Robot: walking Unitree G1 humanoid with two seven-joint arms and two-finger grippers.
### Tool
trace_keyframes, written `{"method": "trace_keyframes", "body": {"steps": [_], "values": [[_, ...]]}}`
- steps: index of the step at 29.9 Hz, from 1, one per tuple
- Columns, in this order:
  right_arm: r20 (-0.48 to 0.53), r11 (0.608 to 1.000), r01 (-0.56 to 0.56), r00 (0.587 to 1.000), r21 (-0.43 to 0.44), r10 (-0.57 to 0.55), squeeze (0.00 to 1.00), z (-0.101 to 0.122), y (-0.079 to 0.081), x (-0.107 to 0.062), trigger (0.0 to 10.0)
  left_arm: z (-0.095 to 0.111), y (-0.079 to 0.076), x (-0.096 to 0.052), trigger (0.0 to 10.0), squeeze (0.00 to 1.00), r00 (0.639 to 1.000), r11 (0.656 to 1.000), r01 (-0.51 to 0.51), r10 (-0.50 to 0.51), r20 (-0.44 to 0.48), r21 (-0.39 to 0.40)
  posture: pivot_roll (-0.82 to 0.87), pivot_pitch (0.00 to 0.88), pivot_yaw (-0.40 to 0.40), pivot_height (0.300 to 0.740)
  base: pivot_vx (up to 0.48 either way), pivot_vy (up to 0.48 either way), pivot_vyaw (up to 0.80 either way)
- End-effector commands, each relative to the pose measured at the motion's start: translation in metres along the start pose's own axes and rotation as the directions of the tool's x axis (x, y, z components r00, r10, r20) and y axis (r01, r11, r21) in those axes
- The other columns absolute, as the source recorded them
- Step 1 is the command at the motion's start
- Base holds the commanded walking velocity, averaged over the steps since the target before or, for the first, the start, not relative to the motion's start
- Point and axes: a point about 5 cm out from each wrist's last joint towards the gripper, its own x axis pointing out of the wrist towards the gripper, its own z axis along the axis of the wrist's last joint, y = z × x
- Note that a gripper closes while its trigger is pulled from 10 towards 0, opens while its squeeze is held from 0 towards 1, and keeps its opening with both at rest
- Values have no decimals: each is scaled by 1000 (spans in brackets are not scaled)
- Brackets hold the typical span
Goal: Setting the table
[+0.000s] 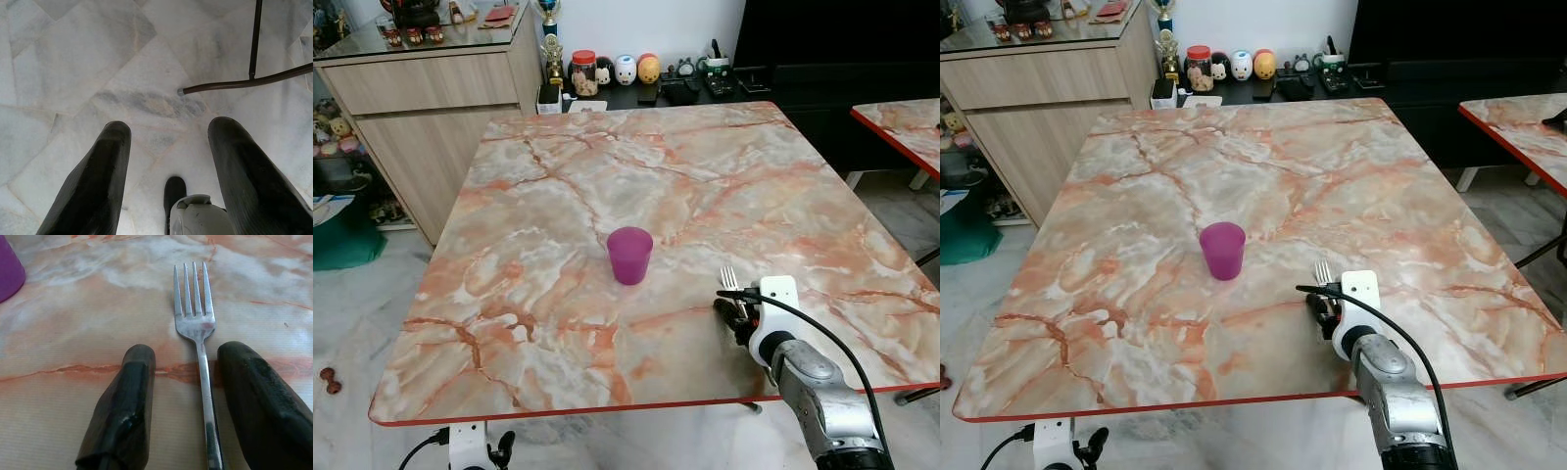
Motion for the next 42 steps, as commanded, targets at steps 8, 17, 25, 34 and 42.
{"method": "trace_keyframes", "body": {"steps": [8,17,25,34,42], "values": [[4,1000,-13,1000,2,13,0,2,5,5,0,-5,2,-1,10000,0,1000,1000,-1,1,-22,-4,-86,0,24,707,0,0,0],[13,1000,-22,1000,-2,22,0,4,8,6,0,-5,2,-1,10000,0,1000,1000,0,0,-24,-1,-83,0,26,707,0,0,0],[32,1000,-23,999,-15,24,0,8,9,8,0,-4,3,-1,10000,0,1000,1000,3,-3,-23,4,-86,0,29,707,0,0,0],[111,998,10,994,-56,-4,0,17,9,5,3216,-3,2,-1,10000,0,1000,1000,1,-1,-21,-1,-86,0,26,707,0,0,0],[370,989,105,927,-105,-60,0,45,5,-13,10000,-3,2,-1,10000,0,1000,1000,-5,5,-19,-1,-81,0,22,707,0,0,0]]}}
